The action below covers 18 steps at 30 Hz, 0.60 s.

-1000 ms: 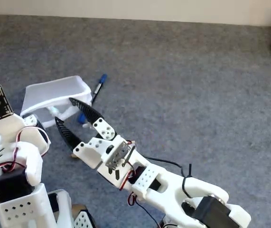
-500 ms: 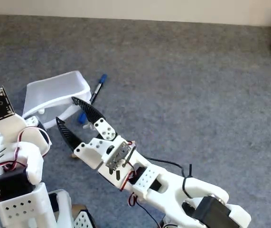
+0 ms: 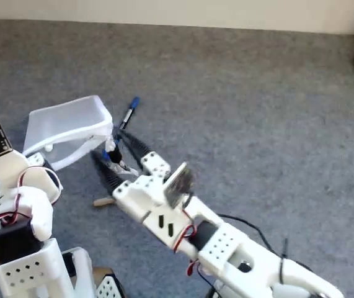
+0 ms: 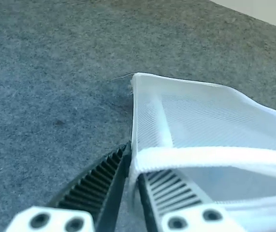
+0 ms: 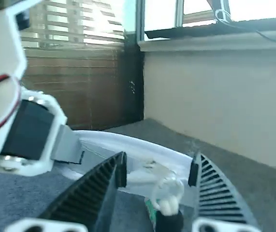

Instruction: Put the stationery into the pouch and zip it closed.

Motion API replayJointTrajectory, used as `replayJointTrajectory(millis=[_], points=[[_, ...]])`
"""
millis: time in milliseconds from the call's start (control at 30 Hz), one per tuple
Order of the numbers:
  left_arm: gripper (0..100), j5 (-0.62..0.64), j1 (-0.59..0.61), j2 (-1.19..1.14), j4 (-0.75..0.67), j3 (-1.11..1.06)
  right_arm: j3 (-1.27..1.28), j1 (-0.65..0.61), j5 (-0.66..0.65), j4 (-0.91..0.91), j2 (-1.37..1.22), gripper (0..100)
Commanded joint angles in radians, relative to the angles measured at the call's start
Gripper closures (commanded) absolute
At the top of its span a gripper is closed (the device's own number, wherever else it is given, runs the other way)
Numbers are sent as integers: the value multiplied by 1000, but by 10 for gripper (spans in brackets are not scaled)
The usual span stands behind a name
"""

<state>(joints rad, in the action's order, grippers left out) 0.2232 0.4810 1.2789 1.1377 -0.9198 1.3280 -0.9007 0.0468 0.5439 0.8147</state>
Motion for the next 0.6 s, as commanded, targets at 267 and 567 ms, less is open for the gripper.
replayJointTrajectory(millis=[267, 567], points=[[986, 64, 71, -5, -26, 35, -286, 156, 284, -593, 157, 800], [986, 68, 97, -5, -26, 36, -624, 249, 466, -812, -252, 800]])
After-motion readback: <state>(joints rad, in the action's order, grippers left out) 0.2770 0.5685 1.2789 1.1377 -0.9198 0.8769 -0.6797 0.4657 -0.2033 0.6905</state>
